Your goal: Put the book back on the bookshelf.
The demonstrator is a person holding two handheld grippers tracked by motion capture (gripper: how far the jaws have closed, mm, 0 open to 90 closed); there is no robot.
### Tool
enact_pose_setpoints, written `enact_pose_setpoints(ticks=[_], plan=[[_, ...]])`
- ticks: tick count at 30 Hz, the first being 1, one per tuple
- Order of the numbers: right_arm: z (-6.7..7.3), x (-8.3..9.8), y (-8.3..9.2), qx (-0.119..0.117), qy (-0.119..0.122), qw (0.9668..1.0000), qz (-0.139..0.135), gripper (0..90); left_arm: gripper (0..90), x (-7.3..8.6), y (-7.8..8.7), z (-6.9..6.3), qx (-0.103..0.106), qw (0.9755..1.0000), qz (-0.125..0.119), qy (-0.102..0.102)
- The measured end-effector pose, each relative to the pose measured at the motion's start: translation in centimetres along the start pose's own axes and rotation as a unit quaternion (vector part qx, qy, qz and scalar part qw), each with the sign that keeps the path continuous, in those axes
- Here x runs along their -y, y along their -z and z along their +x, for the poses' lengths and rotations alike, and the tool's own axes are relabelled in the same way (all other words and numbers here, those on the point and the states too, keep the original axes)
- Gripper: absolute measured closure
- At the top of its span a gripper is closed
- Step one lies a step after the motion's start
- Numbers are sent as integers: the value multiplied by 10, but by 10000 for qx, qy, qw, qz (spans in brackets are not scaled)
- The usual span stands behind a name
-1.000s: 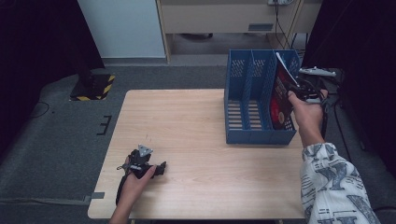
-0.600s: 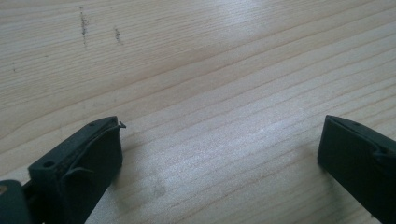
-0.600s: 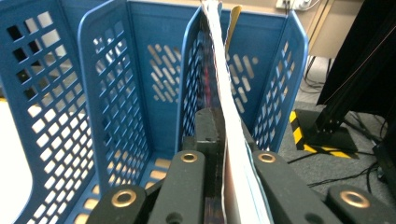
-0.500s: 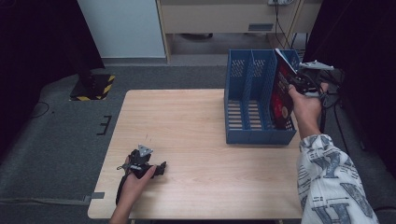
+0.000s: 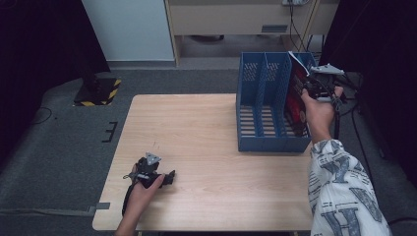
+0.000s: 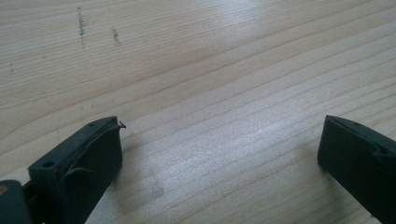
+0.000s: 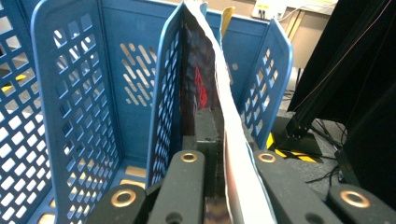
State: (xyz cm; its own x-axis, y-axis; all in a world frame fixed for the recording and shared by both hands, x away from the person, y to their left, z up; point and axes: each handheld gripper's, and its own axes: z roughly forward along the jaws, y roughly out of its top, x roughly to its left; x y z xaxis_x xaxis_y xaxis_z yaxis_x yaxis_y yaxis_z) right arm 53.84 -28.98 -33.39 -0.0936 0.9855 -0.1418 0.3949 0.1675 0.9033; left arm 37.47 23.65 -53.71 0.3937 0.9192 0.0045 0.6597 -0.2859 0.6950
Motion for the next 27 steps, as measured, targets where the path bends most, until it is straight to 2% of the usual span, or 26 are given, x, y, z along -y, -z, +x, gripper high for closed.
enact_pose_setpoints(ticks=[9, 14, 22, 27], plan=[[8, 3, 0, -198, -63, 9998, -25, 866, 0, 0, 0, 0, 3, 10000, -5, 2], [11, 3, 0, -327, -74, 9994, -73, 823, 0, 0, 0, 0, 4, 10000, -5, 0], [11, 2, 4, -523, -272, 9981, -190, 520, 0, 0, 0, 0, 4, 10000, -3, -1], [11, 5, 11, -682, -322, 9963, -411, 356, 0, 0, 0, 0, 4, 10000, -4, 0]])
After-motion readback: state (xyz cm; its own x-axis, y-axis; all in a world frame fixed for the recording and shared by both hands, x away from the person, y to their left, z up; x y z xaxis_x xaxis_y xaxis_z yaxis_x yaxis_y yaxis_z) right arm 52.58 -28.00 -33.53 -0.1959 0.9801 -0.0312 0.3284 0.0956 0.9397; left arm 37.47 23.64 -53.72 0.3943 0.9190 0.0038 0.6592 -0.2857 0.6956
